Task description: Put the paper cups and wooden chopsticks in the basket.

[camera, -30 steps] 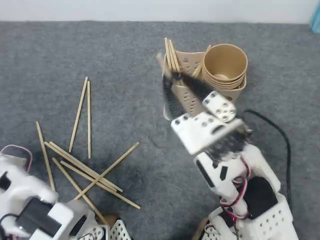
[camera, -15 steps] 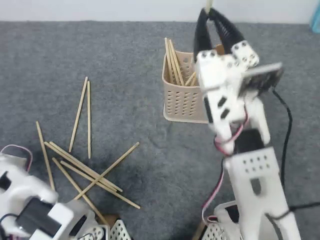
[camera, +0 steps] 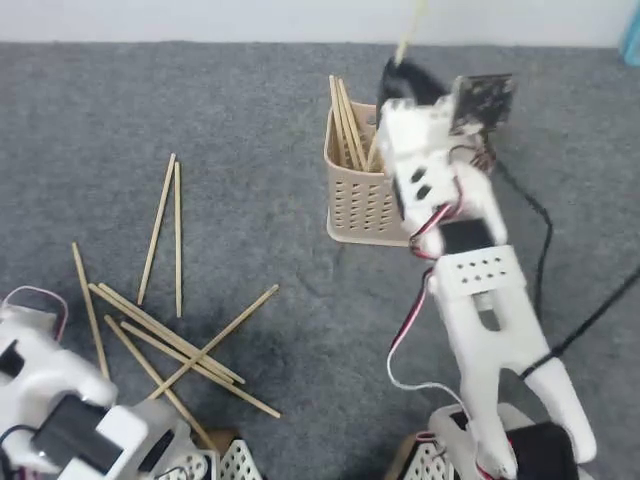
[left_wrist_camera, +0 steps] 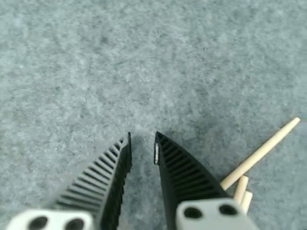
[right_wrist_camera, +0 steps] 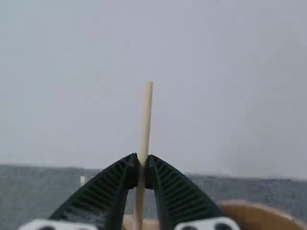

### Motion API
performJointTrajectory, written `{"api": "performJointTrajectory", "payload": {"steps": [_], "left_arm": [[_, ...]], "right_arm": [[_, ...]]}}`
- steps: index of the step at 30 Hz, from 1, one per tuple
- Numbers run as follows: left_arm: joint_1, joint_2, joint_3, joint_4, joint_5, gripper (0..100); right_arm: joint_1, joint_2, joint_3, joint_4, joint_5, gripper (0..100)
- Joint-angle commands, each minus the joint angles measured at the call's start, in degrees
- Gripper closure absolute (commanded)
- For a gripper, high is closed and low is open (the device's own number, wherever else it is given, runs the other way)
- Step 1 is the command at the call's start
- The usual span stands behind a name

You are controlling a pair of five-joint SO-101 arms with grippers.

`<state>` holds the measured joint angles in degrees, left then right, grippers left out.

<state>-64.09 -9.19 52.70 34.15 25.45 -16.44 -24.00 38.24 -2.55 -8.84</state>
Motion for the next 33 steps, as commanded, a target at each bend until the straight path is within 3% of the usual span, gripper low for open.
{"api": "performJointTrajectory", "payload": {"steps": [1,4,10,17,21,26,31,33], "left_arm": [[0.7,-0.35,-0.22,-0.88,-0.62,92],[0.7,-0.35,-0.22,-0.88,-0.62,92],[0.7,-0.35,-0.22,-0.88,-0.62,92],[0.7,-0.35,-0.22,-0.88,-0.62,92],[0.7,-0.35,-0.22,-0.88,-0.62,92],[0.7,-0.62,0.48,-0.79,-0.7,92],[0.7,-0.79,0.66,-0.79,-0.7,92],[0.7,-0.79,0.66,-0.79,-0.7,92]], "right_arm": [[-2.42,-0.4,1.41,0.13,-0.62,86.3],[-3.56,-0.92,1.49,0.48,-0.62,80.7],[-3.03,-8.22,-2.73,4.09,-0.62,83.1],[-4.18,-26.42,-8.62,30.46,-0.7,83.2],[-10.51,-33.71,-7.74,47.25,-0.7,83.3],[-18.15,-37.14,-3.43,60.7,-0.62,84.0],[-23.34,-37.49,8.09,61.32,-0.26,99.4],[-24.66,-37.76,13.19,58.42,-0.62,97.7]]}}
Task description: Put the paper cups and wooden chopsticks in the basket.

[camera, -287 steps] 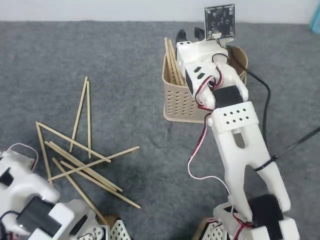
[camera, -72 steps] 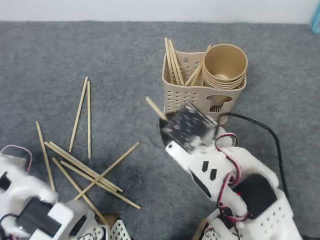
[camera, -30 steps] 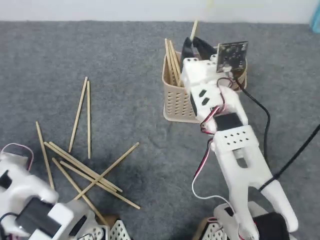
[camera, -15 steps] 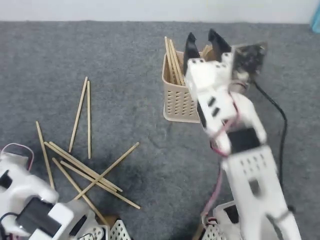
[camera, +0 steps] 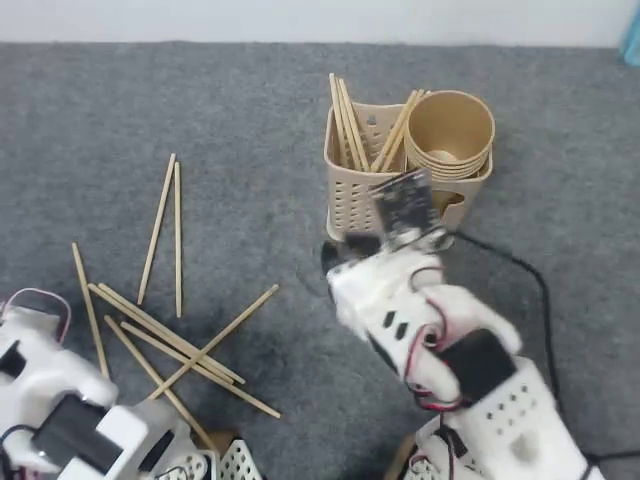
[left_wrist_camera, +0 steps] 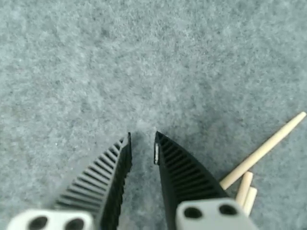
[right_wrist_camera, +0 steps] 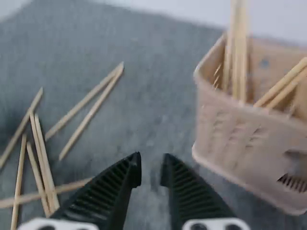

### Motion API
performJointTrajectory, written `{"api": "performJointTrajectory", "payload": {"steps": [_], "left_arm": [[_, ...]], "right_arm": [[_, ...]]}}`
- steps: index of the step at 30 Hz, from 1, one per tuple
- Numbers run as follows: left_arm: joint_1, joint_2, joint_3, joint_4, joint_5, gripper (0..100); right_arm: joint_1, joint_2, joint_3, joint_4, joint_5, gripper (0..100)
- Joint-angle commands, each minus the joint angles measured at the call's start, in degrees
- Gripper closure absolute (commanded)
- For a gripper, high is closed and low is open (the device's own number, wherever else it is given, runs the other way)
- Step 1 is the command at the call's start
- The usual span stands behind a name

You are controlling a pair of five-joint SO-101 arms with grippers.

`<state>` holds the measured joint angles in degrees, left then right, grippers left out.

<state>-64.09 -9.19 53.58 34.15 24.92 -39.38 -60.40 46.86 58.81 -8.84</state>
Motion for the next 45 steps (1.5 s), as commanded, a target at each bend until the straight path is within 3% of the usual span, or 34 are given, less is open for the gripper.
{"api": "performJointTrajectory", "payload": {"steps": [1,8,13,16,29,36,45], "left_arm": [[0.7,-0.79,-0.22,-0.79,-0.26,92],[2.2,-0.79,-1.1,2.37,-7.3,92],[2.2,-0.44,-2.33,4.04,-8.7,92],[2.73,-0.88,-3.3,4.4,-9.76,92],[17.93,-0.18,-32.31,34.2,-19.78,92],[21.71,2.55,-35.3,34.02,-20.13,92],[19.87,27.25,-53.32,39.47,-20.4,92]], "right_arm": [[-2.24,-1.54,7.21,-4.7,-0.62,96.8],[-3.65,-1.01,27.6,-26.95,-0.62,98.7],[-3.65,-1.01,42.37,-48.48,-0.18,98.6],[-3.3,-1.01,45.98,-55.87,-0.09,98.6],[-0.57,-1.01,45.98,-55.08,3.52,98.6],[-0.57,-1.01,45.98,-55.08,3.69,98.6],[-0.57,-0.92,46.07,-54.99,3.69,98.6]]}}
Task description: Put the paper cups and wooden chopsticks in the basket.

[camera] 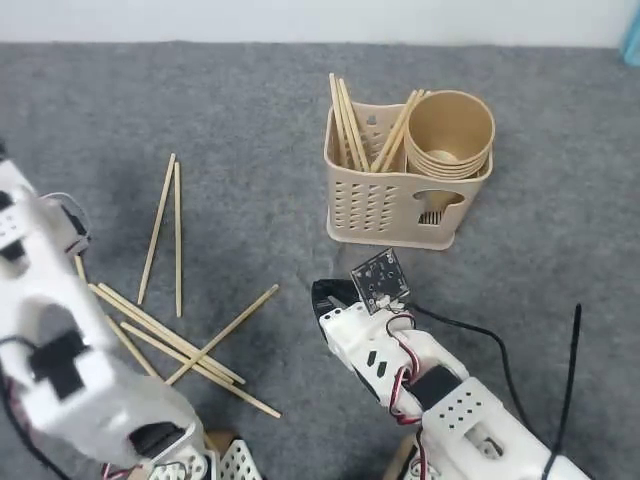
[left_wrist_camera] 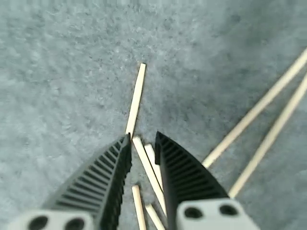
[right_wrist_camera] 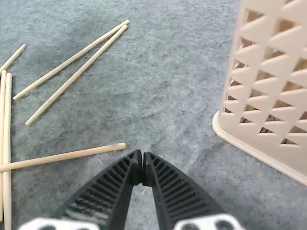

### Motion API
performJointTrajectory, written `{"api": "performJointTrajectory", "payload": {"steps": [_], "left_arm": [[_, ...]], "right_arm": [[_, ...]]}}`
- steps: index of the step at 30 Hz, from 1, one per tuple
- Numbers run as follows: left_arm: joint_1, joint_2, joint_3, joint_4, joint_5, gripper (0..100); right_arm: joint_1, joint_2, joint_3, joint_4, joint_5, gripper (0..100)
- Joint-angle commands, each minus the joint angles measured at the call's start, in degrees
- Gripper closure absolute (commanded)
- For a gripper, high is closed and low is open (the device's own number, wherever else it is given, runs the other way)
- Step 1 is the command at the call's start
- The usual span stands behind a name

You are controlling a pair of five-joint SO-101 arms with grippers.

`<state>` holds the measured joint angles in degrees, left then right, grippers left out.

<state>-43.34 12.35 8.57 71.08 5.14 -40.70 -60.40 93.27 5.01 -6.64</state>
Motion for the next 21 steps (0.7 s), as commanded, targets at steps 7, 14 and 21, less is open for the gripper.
{"api": "performJointTrajectory", "payload": {"steps": [7,14,21], "left_arm": [[-1.76,22.59,-25.89,6.59,-0.79,92],[-1.32,35.16,-37.41,10.2,-0.79,92],[-1.49,42.73,-43.38,15.74,-0.79,93]], "right_arm": [[0.75,-0.92,-0.35,-1.19,1.58,98.6],[0.75,-0.92,-0.35,-1.19,1.67,98.6],[0.75,-0.92,-0.35,-1.19,1.67,98.6]]}}
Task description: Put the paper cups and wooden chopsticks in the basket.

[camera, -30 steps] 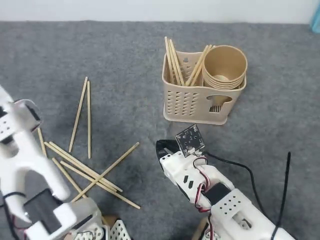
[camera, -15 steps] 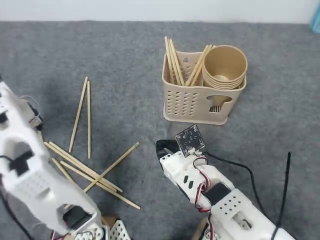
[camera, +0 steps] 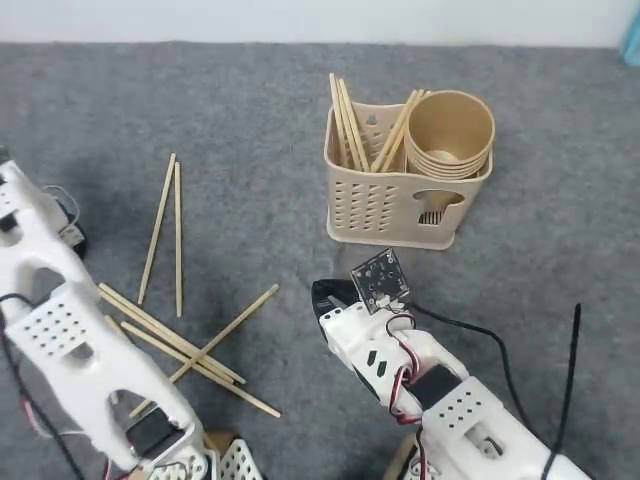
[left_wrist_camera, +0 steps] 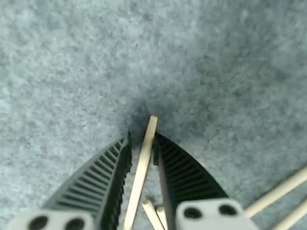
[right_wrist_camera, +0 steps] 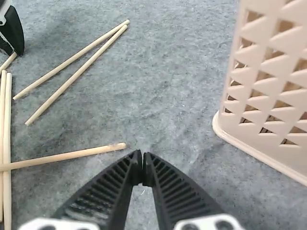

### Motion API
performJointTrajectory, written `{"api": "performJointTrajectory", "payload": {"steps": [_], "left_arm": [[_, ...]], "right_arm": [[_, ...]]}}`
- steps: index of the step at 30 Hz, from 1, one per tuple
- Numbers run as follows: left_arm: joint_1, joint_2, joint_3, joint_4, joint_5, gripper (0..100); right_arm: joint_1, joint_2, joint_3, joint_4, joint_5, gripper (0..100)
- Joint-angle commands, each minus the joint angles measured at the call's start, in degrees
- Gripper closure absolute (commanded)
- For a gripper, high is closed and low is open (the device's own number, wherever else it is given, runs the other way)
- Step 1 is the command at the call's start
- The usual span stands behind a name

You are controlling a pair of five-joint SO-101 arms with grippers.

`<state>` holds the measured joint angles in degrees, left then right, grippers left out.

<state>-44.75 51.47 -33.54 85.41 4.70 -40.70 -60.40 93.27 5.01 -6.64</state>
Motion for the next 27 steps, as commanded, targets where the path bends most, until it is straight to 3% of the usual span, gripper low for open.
{"api": "performJointTrajectory", "payload": {"steps": [1,3,12,18,27], "left_arm": [[-0.09,4.04,-2.07,2.55,-0.35,95],[-0.09,4.57,-3.74,4.31,-0.35,100],[-0.09,4.13,-14.29,15.47,-0.35,99],[-2.46,-2.2,-16.48,15.3,-0.35,99],[-1.32,-23.12,0.84,15.12,-4.31,99]], "right_arm": [[0.75,-0.92,-0.35,-1.19,1.67,98.6],[0.75,-0.92,-0.35,-1.19,1.67,98.6],[0.75,-0.92,-0.35,-1.19,1.67,98.7],[0.75,-0.92,-0.35,-1.19,1.67,98.6],[0.75,-0.92,-0.35,-1.19,1.67,98.6]]}}
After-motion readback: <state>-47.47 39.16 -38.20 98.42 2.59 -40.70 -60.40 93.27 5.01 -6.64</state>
